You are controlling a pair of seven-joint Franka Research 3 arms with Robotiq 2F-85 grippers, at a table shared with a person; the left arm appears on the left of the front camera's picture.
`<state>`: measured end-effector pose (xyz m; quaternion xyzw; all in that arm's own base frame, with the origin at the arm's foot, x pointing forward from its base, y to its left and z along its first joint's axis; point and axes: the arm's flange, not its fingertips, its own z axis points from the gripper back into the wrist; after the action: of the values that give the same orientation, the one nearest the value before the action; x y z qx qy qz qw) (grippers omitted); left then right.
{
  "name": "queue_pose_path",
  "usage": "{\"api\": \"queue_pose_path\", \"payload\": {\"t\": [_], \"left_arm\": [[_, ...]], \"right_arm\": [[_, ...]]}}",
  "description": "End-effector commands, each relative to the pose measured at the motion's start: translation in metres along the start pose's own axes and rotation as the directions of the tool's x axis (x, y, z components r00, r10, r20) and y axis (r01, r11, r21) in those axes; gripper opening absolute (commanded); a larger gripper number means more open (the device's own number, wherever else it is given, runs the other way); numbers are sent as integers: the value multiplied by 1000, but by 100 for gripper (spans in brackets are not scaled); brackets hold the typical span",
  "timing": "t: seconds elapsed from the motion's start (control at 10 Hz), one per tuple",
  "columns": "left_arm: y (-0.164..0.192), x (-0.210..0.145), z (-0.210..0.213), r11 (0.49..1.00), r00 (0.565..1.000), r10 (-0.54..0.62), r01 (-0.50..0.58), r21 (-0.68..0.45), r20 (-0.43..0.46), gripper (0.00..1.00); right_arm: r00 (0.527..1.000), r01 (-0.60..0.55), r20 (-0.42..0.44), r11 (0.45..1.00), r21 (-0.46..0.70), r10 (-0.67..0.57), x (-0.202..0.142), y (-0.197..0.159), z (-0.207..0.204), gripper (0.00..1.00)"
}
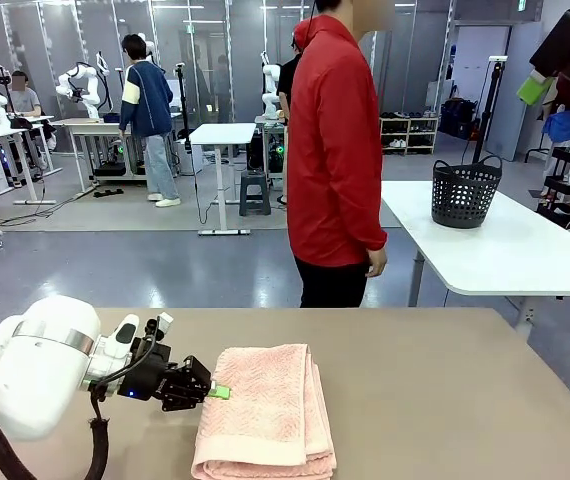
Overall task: Fold the towel.
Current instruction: Pick up the 100 cm Hotel Towel and place it on the left side of the table.
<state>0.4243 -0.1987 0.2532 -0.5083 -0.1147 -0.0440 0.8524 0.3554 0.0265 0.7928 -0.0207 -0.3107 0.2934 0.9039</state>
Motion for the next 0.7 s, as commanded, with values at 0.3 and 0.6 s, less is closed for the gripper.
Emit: {"api": "queue_pose_path", "payload": {"t": [0.3,0.6], "left_arm": [[0,0,0,1000,1000,0,0,0,0,11],[12,-6,65,998,999,-29,31,58,-42,11]], "right_arm": [[1000,-4,3,1000,0,4,0,-2,1,100],[1000,-4,3,1000,0,4,0,-2,1,100]]}}
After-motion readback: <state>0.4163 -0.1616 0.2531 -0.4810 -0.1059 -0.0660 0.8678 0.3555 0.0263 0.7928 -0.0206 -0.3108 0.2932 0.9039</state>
